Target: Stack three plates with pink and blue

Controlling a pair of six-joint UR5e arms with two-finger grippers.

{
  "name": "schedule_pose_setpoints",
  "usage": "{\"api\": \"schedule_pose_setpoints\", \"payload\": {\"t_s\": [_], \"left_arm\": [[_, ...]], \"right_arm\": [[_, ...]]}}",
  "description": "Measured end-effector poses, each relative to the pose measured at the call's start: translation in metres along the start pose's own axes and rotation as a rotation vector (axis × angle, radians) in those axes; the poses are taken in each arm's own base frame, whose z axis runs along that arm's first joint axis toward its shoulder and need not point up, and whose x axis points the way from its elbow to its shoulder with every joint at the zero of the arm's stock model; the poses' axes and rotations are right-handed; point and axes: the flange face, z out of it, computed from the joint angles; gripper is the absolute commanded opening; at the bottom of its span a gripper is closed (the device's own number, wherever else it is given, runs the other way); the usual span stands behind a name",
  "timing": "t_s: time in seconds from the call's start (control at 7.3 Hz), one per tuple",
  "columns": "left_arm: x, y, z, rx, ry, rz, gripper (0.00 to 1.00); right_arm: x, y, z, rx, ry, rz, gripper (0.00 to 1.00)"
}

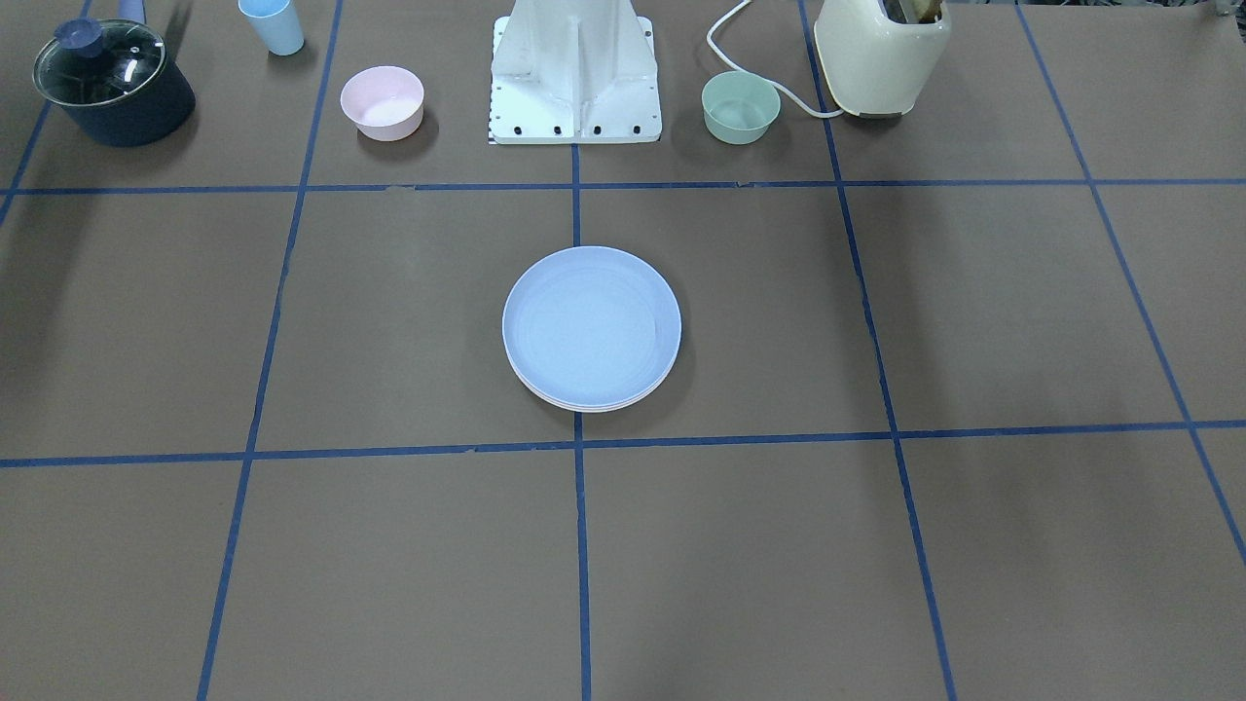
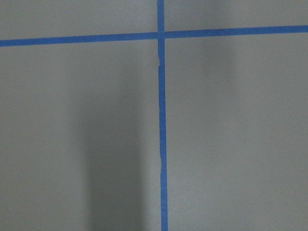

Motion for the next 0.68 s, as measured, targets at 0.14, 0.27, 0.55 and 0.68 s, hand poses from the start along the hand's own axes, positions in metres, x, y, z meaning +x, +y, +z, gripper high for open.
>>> {"api": "schedule_pose_setpoints", "payload": {"t_s": [0.14, 0.27, 0.55, 0.68], "left_arm": [[0.0, 0.0, -0.004, 0.008, -0.003, 0.0, 1.0], [0.0, 0.0, -0.007, 0.015, -0.005, 0.0, 1.0], [0.001, -0.001, -0.009, 0.019, -0.006, 0.001, 1.0], [0.001, -0.001, -0.009, 0.02, -0.006, 0.001, 1.0]], "right_arm": [[-0.002, 0.0, -0.009, 0.02, -0.001, -0.002, 1.0], [-0.003, -0.001, -0.016, 0.036, -0.001, -0.004, 1.0], [-0.004, -0.001, -0.021, 0.049, -0.001, -0.003, 1.0], [-0.004, -0.001, -0.022, 0.05, -0.001, -0.003, 1.0]]}}
